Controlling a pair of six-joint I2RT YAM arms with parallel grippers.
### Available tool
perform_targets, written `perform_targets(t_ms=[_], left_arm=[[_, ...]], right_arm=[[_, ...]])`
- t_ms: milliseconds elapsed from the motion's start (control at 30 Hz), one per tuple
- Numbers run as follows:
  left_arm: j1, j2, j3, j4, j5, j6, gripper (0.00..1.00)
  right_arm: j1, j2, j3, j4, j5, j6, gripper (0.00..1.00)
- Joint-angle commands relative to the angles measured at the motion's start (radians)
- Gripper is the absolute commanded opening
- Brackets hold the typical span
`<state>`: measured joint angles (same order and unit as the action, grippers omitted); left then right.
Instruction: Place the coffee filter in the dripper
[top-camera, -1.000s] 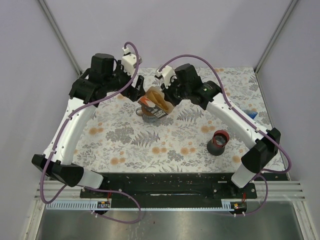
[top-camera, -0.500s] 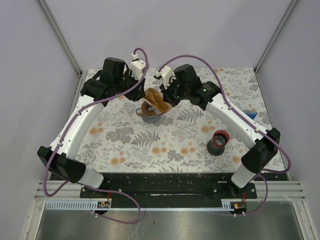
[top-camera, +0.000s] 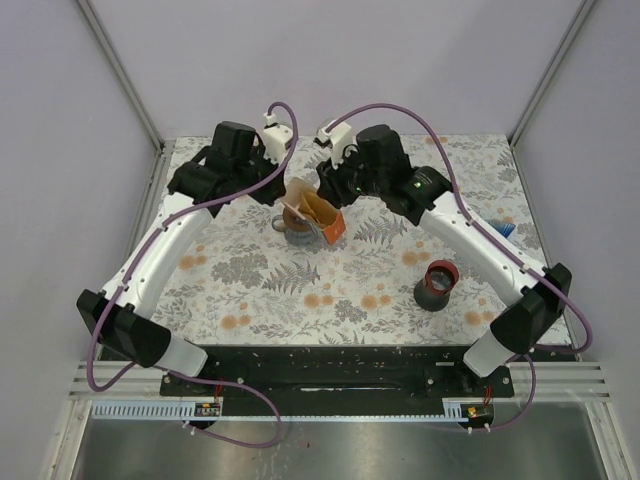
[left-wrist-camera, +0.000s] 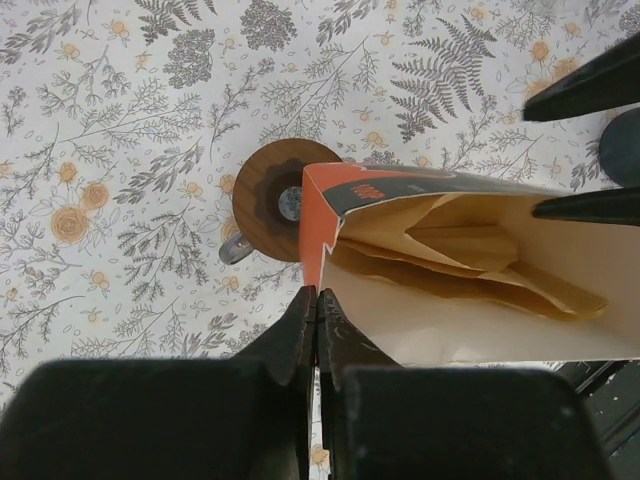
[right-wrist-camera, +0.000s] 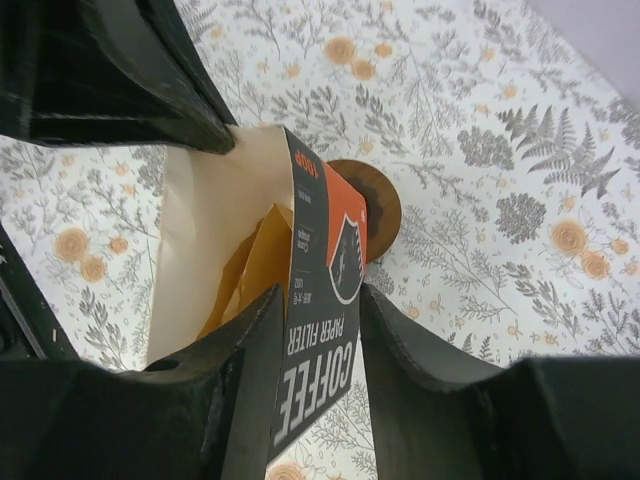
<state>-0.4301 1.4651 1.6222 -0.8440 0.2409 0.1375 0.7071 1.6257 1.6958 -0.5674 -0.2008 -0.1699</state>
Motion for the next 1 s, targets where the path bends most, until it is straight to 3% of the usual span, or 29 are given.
perform_targets(t_ms=[0, 167, 500, 633, 967], left_arm=[[-0.028, -0.077, -0.013, 0.091, -0.097, -0.036, 0.00], [-0.041, -0.083, -0.013, 0.095, -0.127, -0.047, 0.00], [-0.049, -0.083, -0.013, 0.092, -0.121, -0.061, 0.00], [-0.050, -0.084, -0.018, 0.094, -0.120, -0.061, 0.00], [-0.050, -0.089, -0.018, 0.095, -0.103, -0.070, 0.00]], right_arm=[[0.009, -0.170, -0.060, 0.202, 0.009, 0.075, 0.45], [0.055, -0.244, -0.142, 0.313, 0.021, 0.099, 0.42], [0.158, -0.132, -0.101, 0.245, 0.178, 0.194, 0.35], [0.158, -0.101, -0.082, 0.215, 0.251, 0.224, 0.26], [0.158, -0.026, -0.050, 0.179, 0.290, 0.250, 0.33]])
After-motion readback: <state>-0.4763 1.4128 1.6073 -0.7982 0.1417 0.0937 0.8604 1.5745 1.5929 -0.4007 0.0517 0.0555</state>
